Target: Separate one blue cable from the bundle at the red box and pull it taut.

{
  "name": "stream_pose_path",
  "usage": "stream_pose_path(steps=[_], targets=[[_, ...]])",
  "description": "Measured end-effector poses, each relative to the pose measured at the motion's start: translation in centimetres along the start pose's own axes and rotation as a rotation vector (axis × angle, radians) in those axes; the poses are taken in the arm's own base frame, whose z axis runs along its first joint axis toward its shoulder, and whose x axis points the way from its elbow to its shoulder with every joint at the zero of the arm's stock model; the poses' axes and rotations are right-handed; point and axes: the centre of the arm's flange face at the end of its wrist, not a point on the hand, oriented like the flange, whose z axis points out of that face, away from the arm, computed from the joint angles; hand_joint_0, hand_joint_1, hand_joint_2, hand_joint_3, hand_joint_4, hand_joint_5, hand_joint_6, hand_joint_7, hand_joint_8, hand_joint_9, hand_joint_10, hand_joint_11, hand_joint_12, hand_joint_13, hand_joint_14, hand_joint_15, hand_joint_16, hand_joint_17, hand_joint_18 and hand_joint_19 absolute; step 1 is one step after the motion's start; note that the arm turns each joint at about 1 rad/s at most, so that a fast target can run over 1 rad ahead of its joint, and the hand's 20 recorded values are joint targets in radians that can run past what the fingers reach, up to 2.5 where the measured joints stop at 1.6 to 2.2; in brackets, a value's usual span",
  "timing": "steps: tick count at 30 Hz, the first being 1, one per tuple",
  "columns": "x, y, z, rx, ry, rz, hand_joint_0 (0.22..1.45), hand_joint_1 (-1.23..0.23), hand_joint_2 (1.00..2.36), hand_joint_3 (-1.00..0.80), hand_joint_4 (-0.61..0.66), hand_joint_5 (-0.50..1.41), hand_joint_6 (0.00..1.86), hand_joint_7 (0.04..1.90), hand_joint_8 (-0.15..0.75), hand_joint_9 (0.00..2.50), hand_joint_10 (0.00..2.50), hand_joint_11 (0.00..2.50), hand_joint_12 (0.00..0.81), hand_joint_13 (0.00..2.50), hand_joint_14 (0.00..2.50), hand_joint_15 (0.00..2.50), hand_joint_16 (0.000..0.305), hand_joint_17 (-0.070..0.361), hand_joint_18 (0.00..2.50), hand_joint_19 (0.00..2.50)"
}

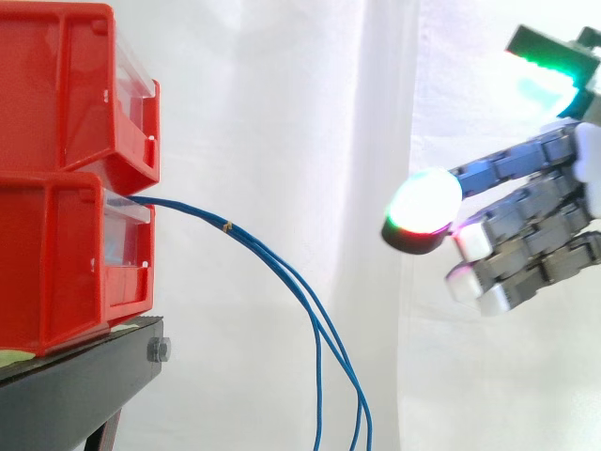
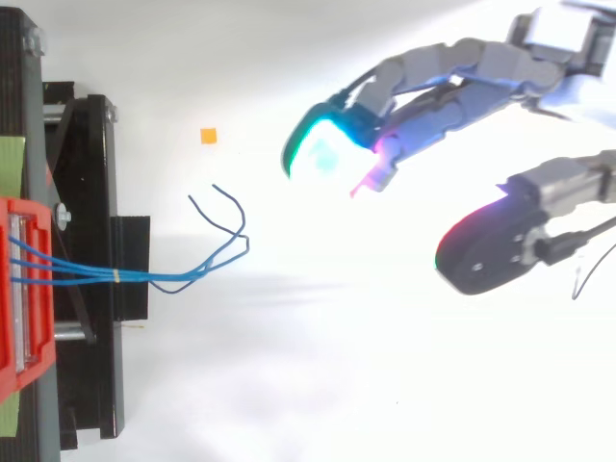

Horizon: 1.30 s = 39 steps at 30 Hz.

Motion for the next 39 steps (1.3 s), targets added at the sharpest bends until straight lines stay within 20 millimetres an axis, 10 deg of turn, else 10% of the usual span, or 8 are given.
stream_pose_path(steps=[15, 39], targets=[[4.2, -5.6, 8.5, -0.005, 0.007, 0.007, 0.52, -0.6, 1.0, -0.5, 0.16, -0.19, 0.5, 0.79, 0.249, 0.73, 0.01, 0.56, 0.309, 0.56, 0.01, 0.38, 0.04, 0.09, 0.33, 0.47], [7.1, -8.3, 12.2, -0.119, 0.118, 0.17, 0.53, -0.62, 1.0, -0.5, 0.17, -0.16, 0.5, 0.93, 0.258, 0.79, 0.02, 0.65, 0.308, 0.6, 0.01, 0.43, 0.04, 0.09, 0.35, 0.49]])
